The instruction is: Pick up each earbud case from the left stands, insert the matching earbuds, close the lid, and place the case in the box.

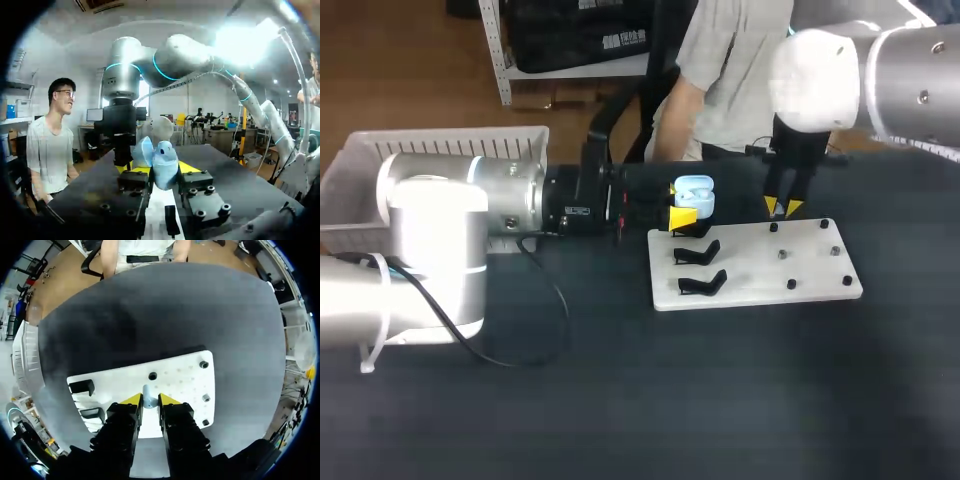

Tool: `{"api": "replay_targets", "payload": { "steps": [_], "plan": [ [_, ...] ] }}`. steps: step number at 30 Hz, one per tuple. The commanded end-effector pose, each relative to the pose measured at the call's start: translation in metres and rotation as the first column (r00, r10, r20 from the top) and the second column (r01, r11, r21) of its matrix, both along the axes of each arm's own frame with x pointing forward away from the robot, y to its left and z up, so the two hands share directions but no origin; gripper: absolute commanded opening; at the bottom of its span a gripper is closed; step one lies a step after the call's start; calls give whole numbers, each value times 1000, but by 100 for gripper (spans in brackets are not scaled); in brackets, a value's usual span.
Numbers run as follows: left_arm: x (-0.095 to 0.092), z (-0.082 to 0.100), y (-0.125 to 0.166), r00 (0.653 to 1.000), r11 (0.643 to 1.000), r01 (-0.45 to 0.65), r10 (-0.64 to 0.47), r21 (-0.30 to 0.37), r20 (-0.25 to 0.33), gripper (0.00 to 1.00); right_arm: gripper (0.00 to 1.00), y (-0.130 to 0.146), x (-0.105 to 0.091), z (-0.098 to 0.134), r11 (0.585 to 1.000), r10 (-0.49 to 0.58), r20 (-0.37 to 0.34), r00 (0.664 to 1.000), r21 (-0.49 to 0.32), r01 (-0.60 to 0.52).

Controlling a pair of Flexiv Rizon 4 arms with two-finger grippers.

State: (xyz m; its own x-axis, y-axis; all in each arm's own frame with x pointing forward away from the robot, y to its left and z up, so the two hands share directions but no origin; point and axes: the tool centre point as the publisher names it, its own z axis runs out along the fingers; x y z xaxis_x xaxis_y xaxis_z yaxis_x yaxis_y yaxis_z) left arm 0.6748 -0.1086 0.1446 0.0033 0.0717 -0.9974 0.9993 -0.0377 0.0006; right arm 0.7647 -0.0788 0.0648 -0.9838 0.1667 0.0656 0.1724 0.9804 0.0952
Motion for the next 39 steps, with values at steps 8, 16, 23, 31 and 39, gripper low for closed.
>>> {"api": "replay_targets", "payload": {
  "steps": [8, 16, 23, 31, 39],
  "plan": [
    [-2, -1, 0, 1000, 1000, -7, 7, -3, 4, 0, 0, 7, -35, 67, 994, -105, 82, 991, -17, 107],
    [-2, -1, 0, 1000, 1000, -7, 7, -3, 4, 0, 0, 23, -54, 106, 982, -187, 103, 977, -16, 189],
    [-2, -1, 0, 1000, 1000, -7, 7, -3, 4, 0, 0, 45, -70, 126, 955, -279, 78, 957, -79, 285],
    [-2, -1, 0, 1000, 1000, -7, 7, -3, 4, 0, 0, 47, -72, 128, 950, -296, 57, 954, -85, 300],
    [-2, -1, 0, 1000, 1000, -7, 7, -3, 4, 0, 0, 47, -72, 128, 950, -296, 57, 954, -85, 300]
  ]
}}
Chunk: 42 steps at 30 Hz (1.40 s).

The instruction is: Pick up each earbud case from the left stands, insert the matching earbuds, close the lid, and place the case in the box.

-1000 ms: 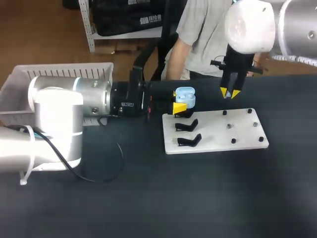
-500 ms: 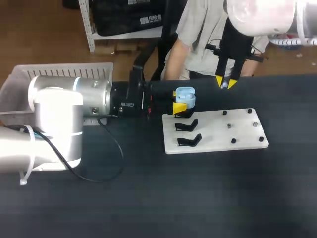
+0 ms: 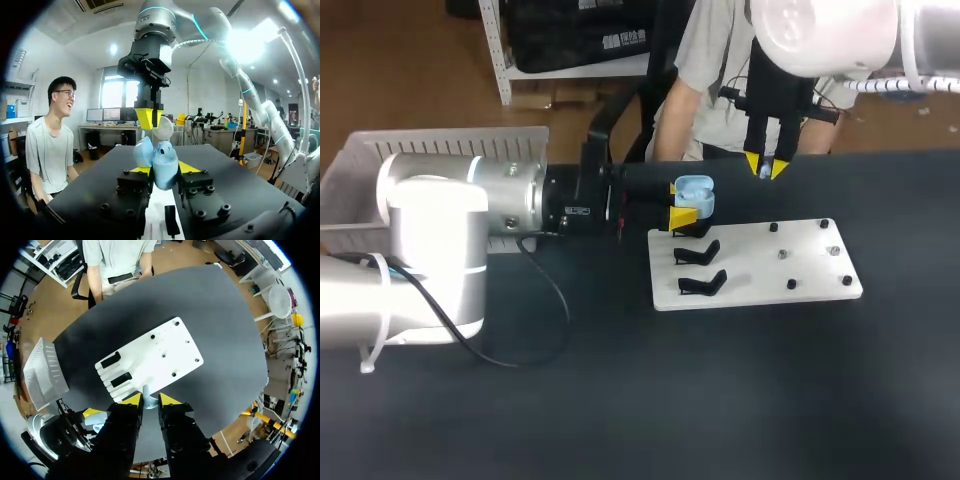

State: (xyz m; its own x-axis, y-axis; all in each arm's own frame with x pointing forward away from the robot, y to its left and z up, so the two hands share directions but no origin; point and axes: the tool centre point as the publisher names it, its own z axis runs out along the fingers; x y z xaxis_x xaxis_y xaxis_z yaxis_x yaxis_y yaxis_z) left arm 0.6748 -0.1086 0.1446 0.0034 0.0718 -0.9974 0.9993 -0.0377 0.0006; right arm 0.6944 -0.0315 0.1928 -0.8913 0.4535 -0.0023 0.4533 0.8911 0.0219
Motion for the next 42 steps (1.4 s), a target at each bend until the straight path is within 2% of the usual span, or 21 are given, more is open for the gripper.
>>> {"api": "replay_targets", "payload": {
  "steps": [1, 4, 7, 13, 22, 27, 32, 42],
  "plan": [
    [-2, -1, 0, 1000, 1000, -7, 7, -3, 4, 0, 0, 0, -1, 0, 1000, -3, 2, 1000, -2, 3],
    [-2, -1, 0, 1000, 1000, -7, 7, -3, 4, 0, 0, 0, 3, 3, 1000, 6, 16, 1000, -1, -6],
    [-2, -1, 0, 1000, 1000, -7, 7, -3, 4, 0, 0, 2, 3, 12, 996, 44, 30, 999, -78, -42],
    [-2, -1, 0, 1000, 1000, -7, 7, -3, 4, 0, 0, 17, 9, 15, 986, 135, 27, 990, -98, -132],
    [-2, -1, 0, 1000, 1000, -7, 7, -3, 4, 0, 0, 22, -7, 32, 975, 193, 37, 981, -120, -187],
    [-2, -1, 0, 1000, 1000, -7, 7, -3, 4, 0, 0, 34, -13, 32, 963, 248, -3, 969, -108, -247],
    [-2, -1, 0, 1000, 1000, -7, 7, -3, 4, 0, 0, 50, -20, 28, 932, 346, -71, 936, -91, -352],
    [-2, -1, 0, 1000, 1000, -7, 7, -3, 4, 0, 0, 65, -31, 25, 905, 407, -79, 910, -102, -413]
  ]
}}
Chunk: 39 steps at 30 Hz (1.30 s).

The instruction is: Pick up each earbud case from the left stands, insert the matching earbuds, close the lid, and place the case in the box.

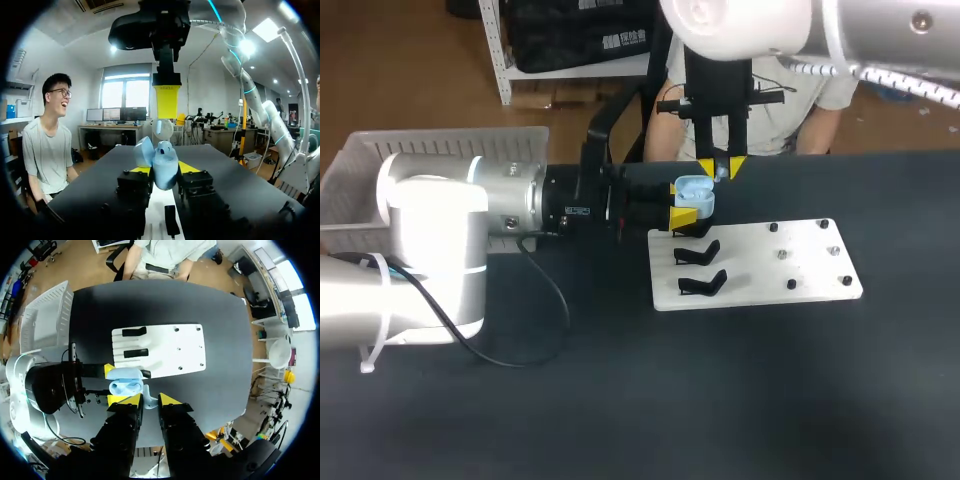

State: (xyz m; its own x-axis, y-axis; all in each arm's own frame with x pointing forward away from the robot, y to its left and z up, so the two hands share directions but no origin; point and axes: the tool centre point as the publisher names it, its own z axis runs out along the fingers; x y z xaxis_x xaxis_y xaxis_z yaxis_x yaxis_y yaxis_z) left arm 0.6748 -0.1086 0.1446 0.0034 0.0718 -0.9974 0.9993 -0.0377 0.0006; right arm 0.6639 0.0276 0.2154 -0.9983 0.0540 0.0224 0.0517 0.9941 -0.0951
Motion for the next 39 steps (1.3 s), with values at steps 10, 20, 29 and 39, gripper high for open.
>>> {"api": "replay_targets", "payload": {
  "steps": [10, 20, 29, 39],
  "plan": [
    [-2, -1, 0, 1000, 1000, -7, 7, -3, 4, 0, 0, 5, -5, 2, 993, 63, -50, 997, 100, -57],
    [-2, -1, 0, 1000, 1000, -7, 7, -3, 4, 0, 0, 5, -5, 2, 993, 63, -50, 997, 100, -57],
    [-2, -1, 0, 1000, 1000, -7, 7, -3, 4, 0, 0, 5, -5, 2, 993, 63, -50, 997, 100, -57],
    [-2, -1, 0, 1000, 1000, -7, 7, -3, 4, 0, 0, 5, -5, 2, 993, 63, -50, 997, 100, -57]
  ]
}}
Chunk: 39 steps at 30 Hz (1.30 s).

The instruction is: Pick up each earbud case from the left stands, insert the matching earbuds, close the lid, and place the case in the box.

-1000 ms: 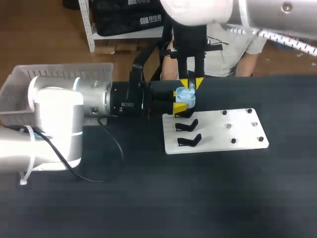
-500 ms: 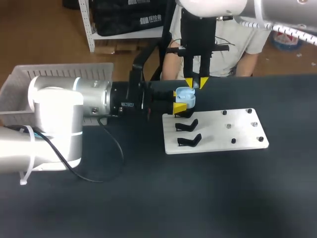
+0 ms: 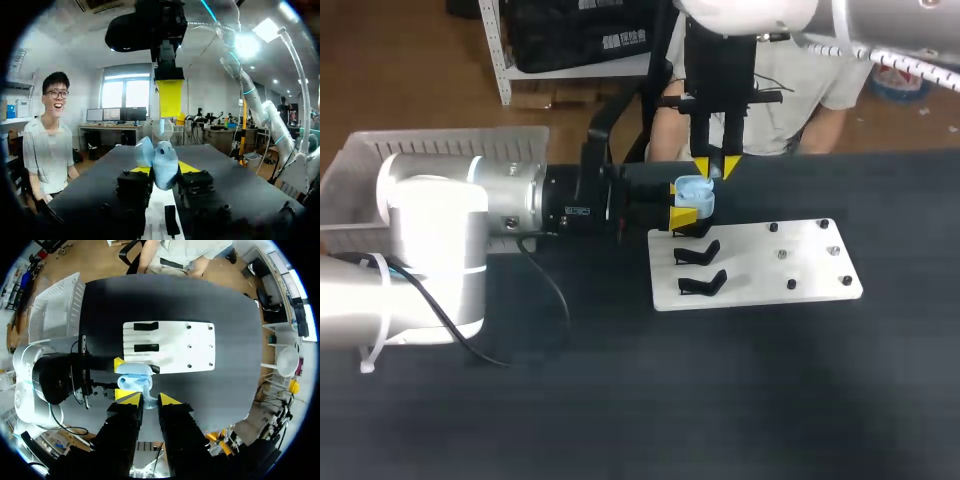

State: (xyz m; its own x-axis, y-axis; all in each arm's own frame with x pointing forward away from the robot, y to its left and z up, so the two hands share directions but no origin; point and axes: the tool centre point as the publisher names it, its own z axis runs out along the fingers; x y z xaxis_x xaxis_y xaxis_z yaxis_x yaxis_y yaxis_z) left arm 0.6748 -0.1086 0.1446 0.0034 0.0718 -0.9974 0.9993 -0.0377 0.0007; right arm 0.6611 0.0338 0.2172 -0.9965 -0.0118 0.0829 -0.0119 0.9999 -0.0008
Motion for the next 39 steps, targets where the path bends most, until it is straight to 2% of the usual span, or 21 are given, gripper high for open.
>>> {"api": "replay_targets", "payload": {
  "steps": [1, 11, 23, 39],
  "plan": [
    [-2, -1, 0, 1000, 1000, -7, 7, -3, 4, 0, 0, -1, -2, 0, 1000, -1, 5, 1000, 3, 1],
    [-2, -1, 0, 1000, 1000, -7, 7, -3, 4, 0, 0, 13, -12, 11, 997, 75, 22, 997, -17, -74],
    [-2, -1, 0, 1000, 1000, -7, 7, -3, 4, 0, 0, 32, -12, 5, 991, 132, 19, 991, -32, -131],
    [-2, -1, 0, 1000, 1000, -7, 7, -3, 4, 0, 0, 27, -7, -7, 990, 136, -8, 991, -46, -136]
  ]
}}
